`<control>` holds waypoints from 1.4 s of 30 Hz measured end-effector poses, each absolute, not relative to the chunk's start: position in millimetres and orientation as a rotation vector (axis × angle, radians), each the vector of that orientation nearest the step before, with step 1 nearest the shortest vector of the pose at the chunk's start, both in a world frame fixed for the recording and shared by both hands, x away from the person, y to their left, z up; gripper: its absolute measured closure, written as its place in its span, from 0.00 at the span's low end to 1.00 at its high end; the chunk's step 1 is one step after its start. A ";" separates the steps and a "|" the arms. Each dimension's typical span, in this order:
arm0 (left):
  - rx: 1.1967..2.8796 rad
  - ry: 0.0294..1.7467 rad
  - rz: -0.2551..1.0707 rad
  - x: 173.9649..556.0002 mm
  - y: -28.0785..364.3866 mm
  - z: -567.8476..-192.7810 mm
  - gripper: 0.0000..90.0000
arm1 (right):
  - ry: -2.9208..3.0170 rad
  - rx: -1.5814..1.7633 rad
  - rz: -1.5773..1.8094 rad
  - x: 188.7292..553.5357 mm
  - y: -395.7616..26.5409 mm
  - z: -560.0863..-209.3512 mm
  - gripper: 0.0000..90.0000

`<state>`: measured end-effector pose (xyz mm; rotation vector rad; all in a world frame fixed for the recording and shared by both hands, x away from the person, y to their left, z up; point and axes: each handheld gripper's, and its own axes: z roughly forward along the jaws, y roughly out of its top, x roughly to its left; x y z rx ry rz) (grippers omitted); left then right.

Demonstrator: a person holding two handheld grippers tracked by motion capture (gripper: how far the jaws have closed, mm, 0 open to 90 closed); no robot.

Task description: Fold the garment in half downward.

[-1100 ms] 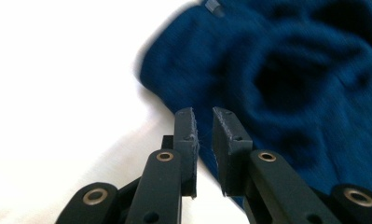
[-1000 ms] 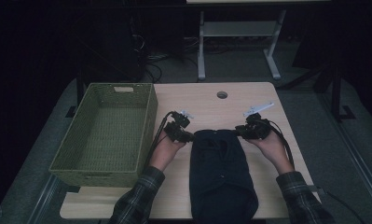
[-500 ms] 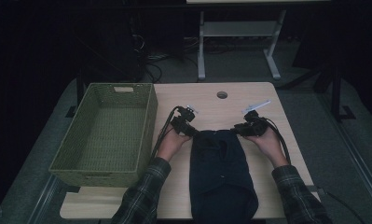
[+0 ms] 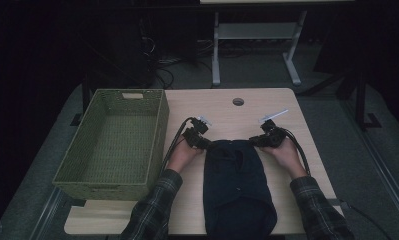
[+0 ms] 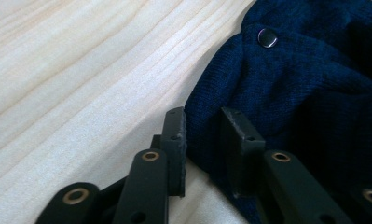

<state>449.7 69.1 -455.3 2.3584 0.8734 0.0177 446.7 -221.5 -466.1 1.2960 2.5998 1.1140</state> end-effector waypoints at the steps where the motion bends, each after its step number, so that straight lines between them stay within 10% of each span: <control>1: 2.360 0.879 0.012 449.8 69.0 -455.0 0.82 | 2.607 1.296 1.118 446.7 -221.4 -465.9 0.88; 42: 2.265 0.785 0.295 455.1 72.1 -344.0 0.91 | 2.372 1.019 1.076 440.4 -216.2 -365.6 0.96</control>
